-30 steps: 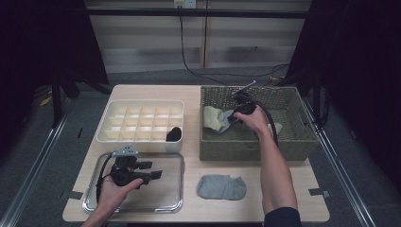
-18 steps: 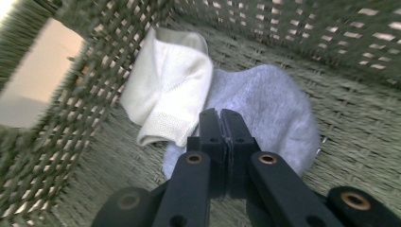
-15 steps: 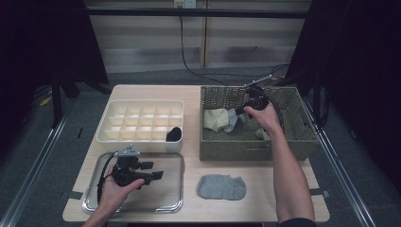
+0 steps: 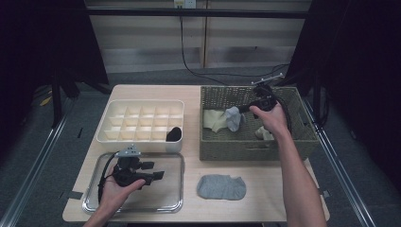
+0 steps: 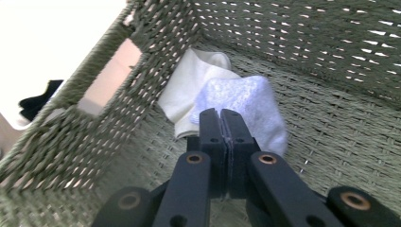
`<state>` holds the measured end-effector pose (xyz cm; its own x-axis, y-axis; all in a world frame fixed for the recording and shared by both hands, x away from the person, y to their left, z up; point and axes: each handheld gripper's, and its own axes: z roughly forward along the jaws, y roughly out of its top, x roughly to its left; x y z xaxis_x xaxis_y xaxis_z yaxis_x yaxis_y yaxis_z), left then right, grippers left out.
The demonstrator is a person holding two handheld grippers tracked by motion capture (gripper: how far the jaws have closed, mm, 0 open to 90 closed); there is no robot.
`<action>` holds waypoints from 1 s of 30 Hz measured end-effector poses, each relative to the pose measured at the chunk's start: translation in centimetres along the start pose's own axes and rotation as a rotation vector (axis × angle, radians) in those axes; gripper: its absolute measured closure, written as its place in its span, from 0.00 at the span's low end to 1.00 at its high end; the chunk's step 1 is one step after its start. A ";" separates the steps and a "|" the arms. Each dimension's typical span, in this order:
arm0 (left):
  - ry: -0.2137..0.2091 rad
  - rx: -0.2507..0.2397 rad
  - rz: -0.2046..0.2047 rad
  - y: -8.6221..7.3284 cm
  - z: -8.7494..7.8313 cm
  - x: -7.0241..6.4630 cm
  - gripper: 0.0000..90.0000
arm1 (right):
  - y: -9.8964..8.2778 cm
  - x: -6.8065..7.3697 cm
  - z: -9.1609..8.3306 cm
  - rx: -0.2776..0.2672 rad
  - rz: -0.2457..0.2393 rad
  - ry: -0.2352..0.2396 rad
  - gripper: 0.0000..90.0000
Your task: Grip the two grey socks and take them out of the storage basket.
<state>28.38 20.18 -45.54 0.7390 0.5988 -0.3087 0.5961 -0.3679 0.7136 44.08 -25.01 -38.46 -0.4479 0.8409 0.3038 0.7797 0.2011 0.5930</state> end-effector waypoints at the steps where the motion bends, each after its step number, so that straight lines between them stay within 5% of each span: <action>1: 0.000 0.000 0.001 0.0 0.0 0.0 0.42 | -0.1 0.0 -0.3 -0.008 0.002 0.001 0.99; 13: -0.018 -0.007 0.006 0.4 0.3 -0.2 0.44 | -1.5 0.2 -2.3 -0.061 0.012 0.007 0.99; 26: 0.028 -0.041 -0.013 1.3 -0.1 -0.4 0.50 | -2.0 0.8 -3.7 -0.115 0.013 0.014 0.99; 30: 0.005 -0.039 0.032 1.8 0.3 -1.2 0.52 | -1.8 1.1 -4.3 -0.141 0.008 0.028 0.99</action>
<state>28.69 18.62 -44.07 0.7560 0.5909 -0.2816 0.5591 -0.3590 0.7473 40.28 -26.64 -35.98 -0.4555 0.8273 0.3289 0.7152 0.1201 0.6885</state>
